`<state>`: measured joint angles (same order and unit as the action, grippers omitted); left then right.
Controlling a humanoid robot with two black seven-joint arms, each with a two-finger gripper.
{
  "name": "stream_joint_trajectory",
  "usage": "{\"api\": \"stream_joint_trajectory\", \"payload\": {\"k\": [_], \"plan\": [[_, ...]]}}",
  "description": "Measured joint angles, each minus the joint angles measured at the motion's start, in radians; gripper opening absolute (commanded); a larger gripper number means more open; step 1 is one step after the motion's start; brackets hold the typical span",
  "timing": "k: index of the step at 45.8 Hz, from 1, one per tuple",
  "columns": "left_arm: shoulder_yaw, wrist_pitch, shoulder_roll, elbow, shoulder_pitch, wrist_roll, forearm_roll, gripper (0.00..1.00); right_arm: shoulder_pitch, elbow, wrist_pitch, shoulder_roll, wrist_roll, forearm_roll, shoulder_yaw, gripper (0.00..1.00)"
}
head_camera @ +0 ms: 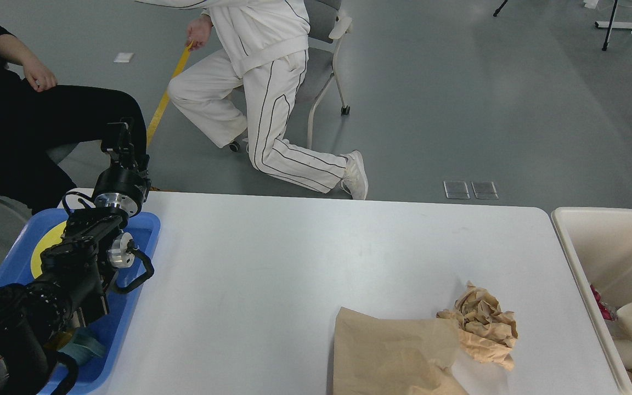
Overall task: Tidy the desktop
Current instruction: 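Raise the right gripper and lower it onto the crumpled brown paper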
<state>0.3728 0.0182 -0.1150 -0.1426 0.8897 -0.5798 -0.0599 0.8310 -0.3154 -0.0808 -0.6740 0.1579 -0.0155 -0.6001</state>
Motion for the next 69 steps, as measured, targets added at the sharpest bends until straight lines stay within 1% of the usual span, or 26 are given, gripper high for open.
{"api": "stream_joint_trajectory", "payload": {"k": [6, 10, 18, 26, 29, 32, 35, 41, 43, 45, 47, 53, 58, 63, 69], "plan": [[0.000, 0.000, 0.000, 0.000, 0.000, 0.000, 0.000, 0.97, -0.004, 0.001, -0.005, 0.027, 0.000, 0.001, -0.006, 1.00], [0.000, 0.000, 0.000, 0.000, 0.000, 0.000, 0.000, 0.97, 0.041, 0.000, -0.007, 0.048, 0.000, 0.001, -0.011, 1.00], [0.000, 0.000, 0.000, 0.000, 0.000, 0.000, 0.000, 0.97, 0.197, 0.000, -0.012, 0.123, 0.001, 0.000, -0.042, 1.00], [0.000, 0.000, 0.000, 0.000, 0.000, 0.000, 0.000, 0.97, 0.406, -0.018, -0.041, 0.254, 0.004, -0.003, -0.165, 1.00], [0.000, 0.000, 0.000, 0.000, 0.000, 0.000, 0.000, 0.97, 0.477, -0.032, -0.098, 0.308, 0.007, -0.004, -0.199, 1.00], [0.000, 0.000, 0.000, 0.000, 0.000, 0.000, 0.000, 0.97, 0.545, -0.052, -0.208, 0.355, 0.008, -0.004, -0.228, 1.00], [0.000, 0.000, 0.000, 0.000, 0.000, 0.000, 0.000, 0.97, 0.624, -0.080, -0.376, 0.397, 0.008, 0.002, -0.261, 1.00], [0.000, 0.000, 0.000, 0.000, 0.000, 0.000, 0.000, 0.97, 0.772, -0.134, -0.763, 0.458, 0.002, 0.008, -0.293, 1.00], [0.000, 0.000, 0.000, 0.000, 0.000, 0.000, 0.000, 0.97, 0.810, -0.149, -0.823, 0.473, 0.001, 0.009, -0.293, 1.00], [0.000, 0.000, 0.000, 0.000, 0.000, 0.000, 0.000, 0.97, 0.855, -0.185, -0.860, 0.485, 0.000, 0.010, -0.294, 1.00], [0.000, 0.000, 0.000, 0.000, 0.000, 0.000, 0.000, 0.97, 0.887, -0.227, -0.871, 0.487, 0.000, 0.011, -0.296, 1.00], [0.000, 0.000, 0.000, 0.000, 0.000, 0.000, 0.000, 0.97, 1.065, -0.435, -0.879, 0.477, 0.000, 0.012, -0.332, 1.00], [0.000, 0.000, 0.000, 0.000, 0.000, 0.000, 0.000, 0.97, 1.163, -0.521, -0.879, 0.478, 0.002, 0.013, -0.353, 1.00], [0.000, 0.000, 0.000, 0.000, 0.000, 0.000, 0.000, 0.97, 1.159, -0.532, -0.879, 0.478, 0.004, 0.013, -0.355, 1.00], [0.000, 0.000, 0.000, 0.000, 0.000, 0.000, 0.000, 0.97, 1.021, -0.500, -0.879, 0.475, 0.006, 0.004, -0.363, 1.00]]}}
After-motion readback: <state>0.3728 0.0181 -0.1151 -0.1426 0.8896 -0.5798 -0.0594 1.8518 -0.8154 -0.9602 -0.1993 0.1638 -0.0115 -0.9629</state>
